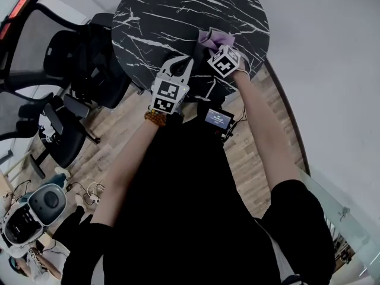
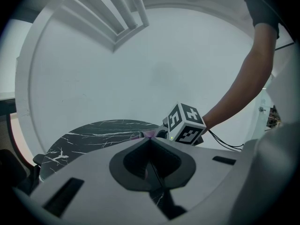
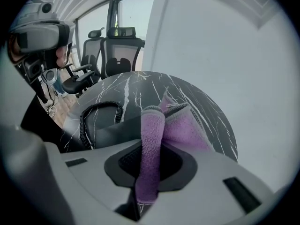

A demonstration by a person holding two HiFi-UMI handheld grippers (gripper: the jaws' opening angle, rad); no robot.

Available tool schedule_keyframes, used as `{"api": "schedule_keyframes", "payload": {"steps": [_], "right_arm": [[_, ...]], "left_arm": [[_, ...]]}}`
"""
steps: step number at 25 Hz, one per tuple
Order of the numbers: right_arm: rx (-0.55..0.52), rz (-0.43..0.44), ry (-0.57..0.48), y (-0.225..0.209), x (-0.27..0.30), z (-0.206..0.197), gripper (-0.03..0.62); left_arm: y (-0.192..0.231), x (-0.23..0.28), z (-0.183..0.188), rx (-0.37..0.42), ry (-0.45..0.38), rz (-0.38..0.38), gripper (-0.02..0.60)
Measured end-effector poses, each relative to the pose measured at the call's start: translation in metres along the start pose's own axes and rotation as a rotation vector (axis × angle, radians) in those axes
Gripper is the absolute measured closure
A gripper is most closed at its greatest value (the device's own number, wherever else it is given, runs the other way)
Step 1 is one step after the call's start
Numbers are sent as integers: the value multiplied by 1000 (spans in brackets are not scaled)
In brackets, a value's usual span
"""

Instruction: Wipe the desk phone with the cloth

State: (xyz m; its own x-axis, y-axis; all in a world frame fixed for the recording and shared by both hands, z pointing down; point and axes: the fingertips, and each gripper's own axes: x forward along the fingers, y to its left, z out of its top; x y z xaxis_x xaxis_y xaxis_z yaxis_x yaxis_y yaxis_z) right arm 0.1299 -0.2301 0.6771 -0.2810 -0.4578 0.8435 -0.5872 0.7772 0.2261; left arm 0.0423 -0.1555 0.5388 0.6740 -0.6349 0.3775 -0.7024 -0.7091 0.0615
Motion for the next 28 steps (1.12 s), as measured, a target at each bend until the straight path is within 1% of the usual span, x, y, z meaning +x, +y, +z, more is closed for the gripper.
{"api": "schedule_keyframes", "payload": {"steps": [8, 16, 20, 24, 28], "right_arm": [[10, 22, 24, 16, 1, -4, 533], [32, 26, 22, 25, 1, -8, 533], [13, 43, 39, 34, 2, -10, 533], [-1, 80, 54, 52, 5, -14, 533], [-15, 71, 51, 64, 5, -16, 533]], "left_arm": [[-3, -3, 1, -1, -5, -2, 569], [-4, -3, 3, 2, -13, -9, 569], [-4, -4, 3, 4, -13, -11, 569], [-2, -6, 4, 9, -17, -11, 569], [-1, -9, 4, 12, -17, -11, 569]]}}
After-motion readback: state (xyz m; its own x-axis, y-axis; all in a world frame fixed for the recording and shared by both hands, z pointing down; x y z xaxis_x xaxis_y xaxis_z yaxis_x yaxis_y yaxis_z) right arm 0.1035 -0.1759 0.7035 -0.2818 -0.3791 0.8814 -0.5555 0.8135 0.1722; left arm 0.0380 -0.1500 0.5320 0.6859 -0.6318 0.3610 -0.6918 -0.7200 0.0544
